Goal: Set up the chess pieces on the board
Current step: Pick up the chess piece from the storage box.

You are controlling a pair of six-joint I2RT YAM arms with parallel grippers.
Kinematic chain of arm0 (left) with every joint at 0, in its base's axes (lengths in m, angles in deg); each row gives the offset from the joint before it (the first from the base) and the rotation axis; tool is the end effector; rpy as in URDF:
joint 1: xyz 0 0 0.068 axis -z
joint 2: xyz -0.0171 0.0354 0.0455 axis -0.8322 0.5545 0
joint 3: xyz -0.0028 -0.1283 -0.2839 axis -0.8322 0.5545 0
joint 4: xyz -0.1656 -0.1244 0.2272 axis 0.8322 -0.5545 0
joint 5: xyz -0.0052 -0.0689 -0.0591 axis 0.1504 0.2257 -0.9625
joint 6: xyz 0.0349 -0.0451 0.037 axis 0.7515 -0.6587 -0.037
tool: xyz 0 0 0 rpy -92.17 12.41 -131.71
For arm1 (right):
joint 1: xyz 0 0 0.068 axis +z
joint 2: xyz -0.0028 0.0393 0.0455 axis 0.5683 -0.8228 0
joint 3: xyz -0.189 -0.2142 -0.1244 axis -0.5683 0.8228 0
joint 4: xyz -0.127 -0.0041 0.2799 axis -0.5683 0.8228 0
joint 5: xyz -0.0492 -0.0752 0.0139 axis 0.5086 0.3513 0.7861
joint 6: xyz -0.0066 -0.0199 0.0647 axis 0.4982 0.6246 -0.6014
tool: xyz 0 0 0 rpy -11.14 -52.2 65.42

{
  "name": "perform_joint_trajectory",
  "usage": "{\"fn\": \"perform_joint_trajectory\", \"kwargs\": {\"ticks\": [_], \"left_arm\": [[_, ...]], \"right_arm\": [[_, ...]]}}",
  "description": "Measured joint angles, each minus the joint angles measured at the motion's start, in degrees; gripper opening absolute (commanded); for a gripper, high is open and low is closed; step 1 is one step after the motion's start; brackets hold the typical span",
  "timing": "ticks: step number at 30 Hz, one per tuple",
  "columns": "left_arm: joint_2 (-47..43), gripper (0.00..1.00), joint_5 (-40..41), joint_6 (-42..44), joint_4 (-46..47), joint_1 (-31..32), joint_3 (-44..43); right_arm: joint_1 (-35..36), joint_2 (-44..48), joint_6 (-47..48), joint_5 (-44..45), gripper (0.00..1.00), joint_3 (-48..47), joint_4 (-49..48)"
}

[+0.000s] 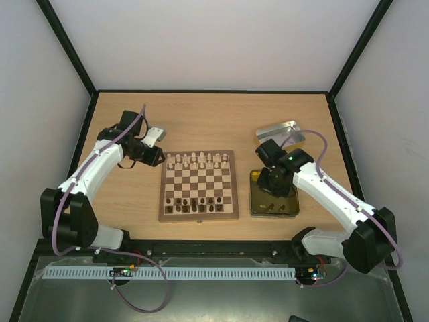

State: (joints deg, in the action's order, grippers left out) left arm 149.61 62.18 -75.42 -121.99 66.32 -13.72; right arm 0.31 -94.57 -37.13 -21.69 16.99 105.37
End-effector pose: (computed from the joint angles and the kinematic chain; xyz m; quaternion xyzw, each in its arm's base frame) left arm 0.3186 -0.0751 0.2753 0.2185 0.9315 -0.1654 0.2390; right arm 0.2009 0.1500 0.2725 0.1709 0.9741 0.1427 0.0393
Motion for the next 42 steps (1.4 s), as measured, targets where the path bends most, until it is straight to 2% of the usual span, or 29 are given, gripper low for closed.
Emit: {"fn": "perform_joint_trajectory", "kwargs": {"ticks": [1,3,12,25,42], "left_arm": [[0.26,0.33,-0.02,0.0,-0.02,0.0,-0.07],[0.83,0.33,-0.02,0.0,0.0,0.02,-0.22],[2.86,0.33,0.09,0.11,-0.37,0.72,-1.57],[2.86,0.33,0.52,0.17,-0.37,0.98,-1.73],[2.89,0.33,0.52,0.2,-0.37,0.98,-1.73]], "right_arm": [[-1.53,0.33,0.37,-0.28,0.22,1.25,-0.11],[-3.96,0.35,1.11,-0.7,0.29,3.23,-0.5],[-10.58,0.33,3.85,-4.83,0.3,11.39,-5.22],[-12.37,0.35,4.81,-7.19,0.31,16.59,-8.07],[-12.48,0.11,5.53,-7.34,0.29,17.35,-9.33]]}}
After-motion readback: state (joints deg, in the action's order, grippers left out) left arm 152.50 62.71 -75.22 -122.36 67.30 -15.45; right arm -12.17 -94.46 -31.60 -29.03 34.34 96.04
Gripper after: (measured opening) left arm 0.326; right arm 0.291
